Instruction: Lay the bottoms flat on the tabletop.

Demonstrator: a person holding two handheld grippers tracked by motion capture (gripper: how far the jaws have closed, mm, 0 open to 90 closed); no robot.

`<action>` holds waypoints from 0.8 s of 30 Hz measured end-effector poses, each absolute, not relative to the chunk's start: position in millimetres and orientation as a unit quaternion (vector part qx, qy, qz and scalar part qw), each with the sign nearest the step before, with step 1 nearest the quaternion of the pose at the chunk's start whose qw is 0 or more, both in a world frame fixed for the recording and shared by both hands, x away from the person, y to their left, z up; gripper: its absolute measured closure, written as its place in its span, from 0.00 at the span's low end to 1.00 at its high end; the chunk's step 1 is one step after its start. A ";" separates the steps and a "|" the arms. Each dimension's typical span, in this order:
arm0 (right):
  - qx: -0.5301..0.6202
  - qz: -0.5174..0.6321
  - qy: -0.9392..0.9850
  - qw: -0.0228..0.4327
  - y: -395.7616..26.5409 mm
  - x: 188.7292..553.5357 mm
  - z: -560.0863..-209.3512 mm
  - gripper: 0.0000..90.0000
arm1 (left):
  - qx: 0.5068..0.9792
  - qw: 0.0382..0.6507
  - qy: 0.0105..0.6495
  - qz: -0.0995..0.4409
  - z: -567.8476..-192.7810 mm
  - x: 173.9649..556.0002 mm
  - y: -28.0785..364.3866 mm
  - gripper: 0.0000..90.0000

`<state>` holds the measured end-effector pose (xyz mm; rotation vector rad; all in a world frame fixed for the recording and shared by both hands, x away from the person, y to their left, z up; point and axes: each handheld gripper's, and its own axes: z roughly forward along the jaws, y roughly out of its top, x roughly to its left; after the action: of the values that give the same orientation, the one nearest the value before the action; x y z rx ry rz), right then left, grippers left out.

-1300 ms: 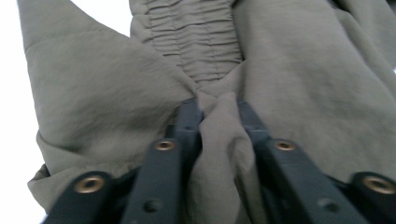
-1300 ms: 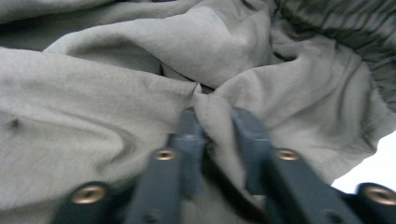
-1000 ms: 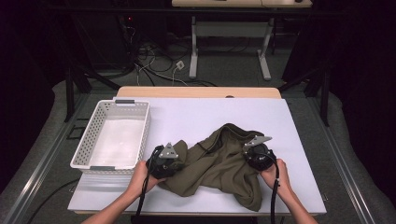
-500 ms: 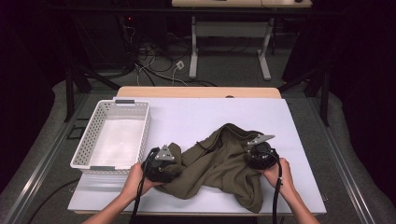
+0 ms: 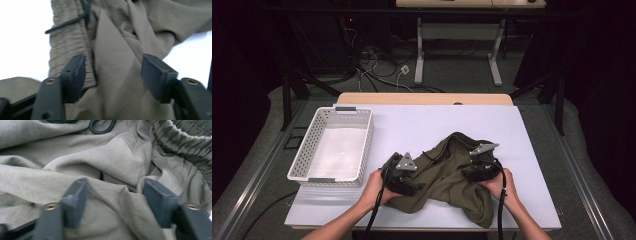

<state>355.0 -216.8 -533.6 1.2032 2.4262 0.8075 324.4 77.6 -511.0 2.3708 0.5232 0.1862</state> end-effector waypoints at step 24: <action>0.415 0.274 0.841 0.212 -221.6 339.8 -522.1 0.93 | 0.917 0.338 0.198 0.080 -534.8 317.9 84.2 0.99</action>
<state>339.8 -221.6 -522.1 1.1531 2.3358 0.7610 317.9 84.2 -534.8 2.3877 0.5166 0.2078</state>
